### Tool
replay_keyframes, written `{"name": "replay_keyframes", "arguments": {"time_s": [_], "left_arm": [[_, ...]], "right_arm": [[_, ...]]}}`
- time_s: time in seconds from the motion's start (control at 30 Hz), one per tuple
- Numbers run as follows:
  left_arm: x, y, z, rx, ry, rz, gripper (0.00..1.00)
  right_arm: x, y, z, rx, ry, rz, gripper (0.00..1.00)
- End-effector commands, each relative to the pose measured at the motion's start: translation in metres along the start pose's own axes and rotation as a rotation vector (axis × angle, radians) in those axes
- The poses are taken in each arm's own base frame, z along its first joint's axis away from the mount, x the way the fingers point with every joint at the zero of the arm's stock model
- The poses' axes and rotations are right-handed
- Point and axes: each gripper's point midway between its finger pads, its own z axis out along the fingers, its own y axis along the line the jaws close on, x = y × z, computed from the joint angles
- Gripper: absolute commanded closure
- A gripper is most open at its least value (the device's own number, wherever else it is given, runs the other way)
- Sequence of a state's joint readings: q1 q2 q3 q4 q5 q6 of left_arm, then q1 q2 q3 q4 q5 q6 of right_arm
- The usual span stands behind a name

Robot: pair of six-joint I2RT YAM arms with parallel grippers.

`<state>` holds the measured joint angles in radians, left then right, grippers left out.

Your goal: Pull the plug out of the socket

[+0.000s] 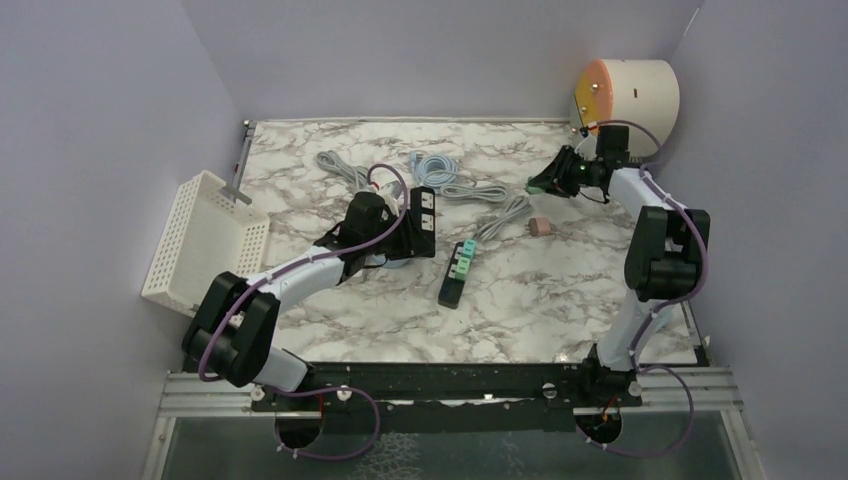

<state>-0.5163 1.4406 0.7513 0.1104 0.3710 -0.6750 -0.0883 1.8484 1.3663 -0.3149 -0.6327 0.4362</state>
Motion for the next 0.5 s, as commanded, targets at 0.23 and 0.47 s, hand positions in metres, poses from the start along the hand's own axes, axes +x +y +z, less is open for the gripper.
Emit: {"name": "replay_keyframes", "arguments": {"time_s": [0.23, 0.47], "left_arm": [[-0.015, -0.033, -0.016, 0.142, -0.068, 0.085, 1.00], [-0.026, -0.047, -0.022, 0.188, -0.108, 0.117, 1.00]], "right_arm": [[-0.003, -0.069, 0.019, 0.065, 0.027, 0.013, 0.84], [0.014, -0.096, 0.032, 0.137, 0.114, 0.059, 0.69]]}}
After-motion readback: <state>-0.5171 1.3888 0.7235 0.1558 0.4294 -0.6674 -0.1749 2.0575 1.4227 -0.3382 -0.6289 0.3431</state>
